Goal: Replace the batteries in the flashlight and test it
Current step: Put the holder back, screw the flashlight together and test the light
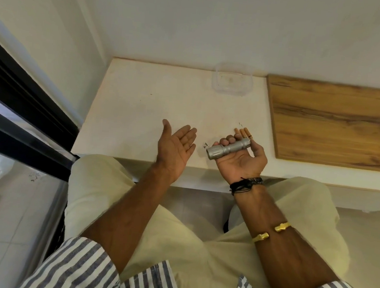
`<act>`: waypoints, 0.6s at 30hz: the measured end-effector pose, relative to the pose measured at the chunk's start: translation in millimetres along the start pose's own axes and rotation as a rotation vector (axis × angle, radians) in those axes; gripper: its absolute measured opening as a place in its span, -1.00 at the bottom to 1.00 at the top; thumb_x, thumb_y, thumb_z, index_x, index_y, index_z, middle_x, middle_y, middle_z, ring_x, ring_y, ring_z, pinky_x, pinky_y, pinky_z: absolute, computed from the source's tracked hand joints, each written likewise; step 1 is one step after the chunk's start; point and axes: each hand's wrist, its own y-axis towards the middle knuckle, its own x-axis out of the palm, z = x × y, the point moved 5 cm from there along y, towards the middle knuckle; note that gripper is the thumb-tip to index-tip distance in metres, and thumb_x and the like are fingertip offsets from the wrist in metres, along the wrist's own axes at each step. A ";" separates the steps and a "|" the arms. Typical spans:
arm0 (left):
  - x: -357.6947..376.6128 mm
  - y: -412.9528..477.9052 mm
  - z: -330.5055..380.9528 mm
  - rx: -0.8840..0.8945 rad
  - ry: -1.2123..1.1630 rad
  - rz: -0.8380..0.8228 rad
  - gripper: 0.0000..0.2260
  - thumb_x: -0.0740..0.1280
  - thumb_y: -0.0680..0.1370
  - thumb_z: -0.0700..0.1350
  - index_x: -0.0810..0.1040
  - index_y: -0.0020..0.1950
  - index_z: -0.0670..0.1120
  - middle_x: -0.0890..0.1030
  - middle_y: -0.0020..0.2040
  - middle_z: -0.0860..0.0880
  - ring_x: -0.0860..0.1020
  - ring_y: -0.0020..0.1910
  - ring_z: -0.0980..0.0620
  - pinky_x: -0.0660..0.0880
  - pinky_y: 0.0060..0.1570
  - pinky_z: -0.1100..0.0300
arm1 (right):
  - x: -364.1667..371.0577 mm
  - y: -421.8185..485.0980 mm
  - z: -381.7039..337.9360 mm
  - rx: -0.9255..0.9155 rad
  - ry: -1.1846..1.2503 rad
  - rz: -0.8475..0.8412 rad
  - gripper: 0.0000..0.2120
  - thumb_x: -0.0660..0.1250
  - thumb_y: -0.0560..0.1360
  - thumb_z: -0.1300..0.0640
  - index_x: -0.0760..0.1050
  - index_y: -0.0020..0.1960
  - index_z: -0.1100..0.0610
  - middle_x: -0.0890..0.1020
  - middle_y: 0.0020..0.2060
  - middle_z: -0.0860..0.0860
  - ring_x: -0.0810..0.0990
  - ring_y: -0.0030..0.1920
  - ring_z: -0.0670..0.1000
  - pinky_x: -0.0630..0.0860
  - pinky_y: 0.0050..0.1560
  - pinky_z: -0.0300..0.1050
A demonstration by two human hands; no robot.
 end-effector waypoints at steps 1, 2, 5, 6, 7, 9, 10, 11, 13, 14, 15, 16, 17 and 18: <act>0.0 -0.1 0.7 -0.006 -0.052 -0.014 -0.17 -0.05 0.56 0.43 0.21 0.57 -0.18 0.30 0.55 -0.17 0.25 0.55 -0.12 0.11 0.55 -0.05 | 1.4 -0.8 -1.0 0.006 0.019 -0.021 -0.76 0.20 0.41 0.01 0.51 -0.15 0.18 0.51 -0.31 0.07 0.51 -0.31 0.10 0.50 -0.03 -0.01; -0.7 -0.3 1.3 -0.010 -0.090 -0.023 -0.15 -0.04 0.54 0.45 0.20 0.57 -0.18 0.29 0.56 -0.17 0.23 0.56 -0.12 0.10 0.56 -0.06 | 2.8 -1.5 -1.8 0.009 0.031 -0.035 -0.77 0.21 0.36 0.02 0.50 -0.18 0.18 0.48 -0.31 0.06 0.49 -0.30 0.10 0.46 0.00 0.01; -2.6 -0.1 3.7 -0.012 -0.139 -0.045 -0.11 -0.01 0.51 0.48 0.18 0.58 -0.18 0.26 0.57 -0.18 0.20 0.57 -0.14 0.09 0.56 -0.07 | 4.9 -2.9 -4.0 -0.002 0.059 -0.024 -0.80 0.19 0.29 0.06 0.48 -0.26 0.19 0.45 -0.34 0.07 0.45 -0.32 0.09 0.44 -0.03 -0.03; -2.6 0.0 4.2 -0.013 -0.142 -0.051 -0.10 -0.01 0.50 0.49 0.18 0.58 -0.18 0.26 0.57 -0.17 0.20 0.57 -0.15 0.09 0.56 -0.07 | 5.0 -2.9 -4.8 -0.011 0.067 -0.009 -0.81 0.18 0.29 0.08 0.47 -0.29 0.19 0.43 -0.36 0.07 0.44 -0.34 0.09 0.45 -0.07 -0.05; -2.6 0.1 4.4 -0.015 -0.143 -0.057 -0.09 -0.01 0.50 0.50 0.18 0.57 -0.18 0.27 0.57 -0.17 0.20 0.57 -0.15 0.09 0.56 -0.07 | 5.0 -2.7 -5.1 -0.018 0.070 0.004 -0.82 0.16 0.29 0.09 0.45 -0.31 0.19 0.42 -0.38 0.07 0.43 -0.35 0.09 0.45 -0.11 -0.07; -3.1 0.8 3.7 -0.021 -0.146 -0.065 -0.08 0.00 0.49 0.51 0.19 0.57 -0.18 0.27 0.56 -0.17 0.21 0.56 -0.15 0.10 0.56 -0.06 | 6.5 -2.7 -5.4 -0.033 0.070 0.015 -0.83 0.14 0.29 0.11 0.43 -0.33 0.18 0.40 -0.40 0.07 0.41 -0.38 0.08 0.46 -0.16 -0.08; -3.6 1.3 3.2 -0.022 -0.145 -0.066 -0.07 0.00 0.48 0.51 0.19 0.57 -0.18 0.27 0.56 -0.17 0.21 0.56 -0.15 0.10 0.56 -0.06 | 7.4 -2.9 -5.6 -0.040 0.073 0.016 -0.83 0.14 0.29 0.11 0.43 -0.33 0.18 0.40 -0.40 0.07 0.42 -0.39 0.08 0.46 -0.17 -0.09; -3.9 1.9 3.0 -0.022 -0.146 -0.070 -0.07 0.01 0.47 0.52 0.18 0.58 -0.18 0.27 0.57 -0.17 0.20 0.57 -0.14 0.10 0.56 -0.05 | 8.4 -2.9 -5.7 -0.045 0.080 0.013 -0.84 0.15 0.29 0.12 0.44 -0.33 0.19 0.41 -0.40 0.07 0.42 -0.39 0.09 0.47 -0.17 -0.08; -3.1 2.3 3.0 -0.028 -0.150 -0.092 -0.05 0.03 0.45 0.53 0.16 0.58 -0.17 0.24 0.58 -0.16 0.18 0.58 -0.13 0.07 0.56 -0.04 | 10.2 -3.8 -5.7 -0.045 0.076 -0.005 -0.83 0.17 0.30 0.12 0.46 -0.30 0.20 0.43 -0.38 0.07 0.43 -0.37 0.09 0.49 -0.12 -0.07; -2.8 2.5 3.1 -0.031 -0.154 -0.102 -0.04 0.05 0.44 0.53 0.16 0.59 -0.16 0.23 0.58 -0.16 0.16 0.58 -0.13 0.06 0.56 -0.04 | 10.9 -4.5 -5.7 -0.042 0.066 -0.015 -0.83 0.18 0.30 0.12 0.47 -0.29 0.20 0.43 -0.36 0.07 0.42 -0.35 0.09 0.46 -0.08 -0.06; -2.6 2.7 3.1 -0.031 -0.155 -0.108 -0.03 0.06 0.44 0.53 0.15 0.59 -0.16 0.22 0.59 -0.16 0.16 0.58 -0.12 0.05 0.55 -0.04 | 11.2 -5.1 -5.6 -0.038 0.059 -0.019 -0.83 0.18 0.30 0.11 0.47 -0.28 0.20 0.42 -0.35 0.06 0.41 -0.33 0.09 0.42 -0.04 -0.06; -2.4 2.8 3.3 -0.031 -0.154 -0.110 -0.03 0.06 0.44 0.53 0.15 0.59 -0.16 0.22 0.59 -0.16 0.16 0.58 -0.12 0.04 0.56 -0.04 | 11.4 -5.6 -5.8 -0.037 0.056 -0.021 -0.83 0.18 0.30 0.11 0.46 -0.27 0.20 0.42 -0.35 0.06 0.41 -0.33 0.09 0.39 -0.02 -0.05; -2.3 2.9 3.2 -0.031 -0.153 -0.112 -0.03 0.06 0.43 0.54 0.15 0.59 -0.16 0.22 0.59 -0.16 0.16 0.58 -0.12 0.04 0.56 -0.04 | 11.2 -5.9 -5.9 -0.037 0.055 -0.020 -0.84 0.18 0.31 0.11 0.46 -0.26 0.20 0.42 -0.35 0.06 0.41 -0.33 0.09 0.38 -0.02 -0.05; -2.2 2.8 3.2 -0.029 -0.153 -0.113 -0.03 0.06 0.44 0.54 0.15 0.59 -0.16 0.22 0.59 -0.16 0.16 0.58 -0.12 0.03 0.56 -0.04 | 11.3 -6.2 -6.1 -0.036 0.055 -0.018 -0.84 0.18 0.31 0.11 0.45 -0.26 0.20 0.42 -0.35 0.06 0.41 -0.33 0.09 0.38 -0.03 -0.06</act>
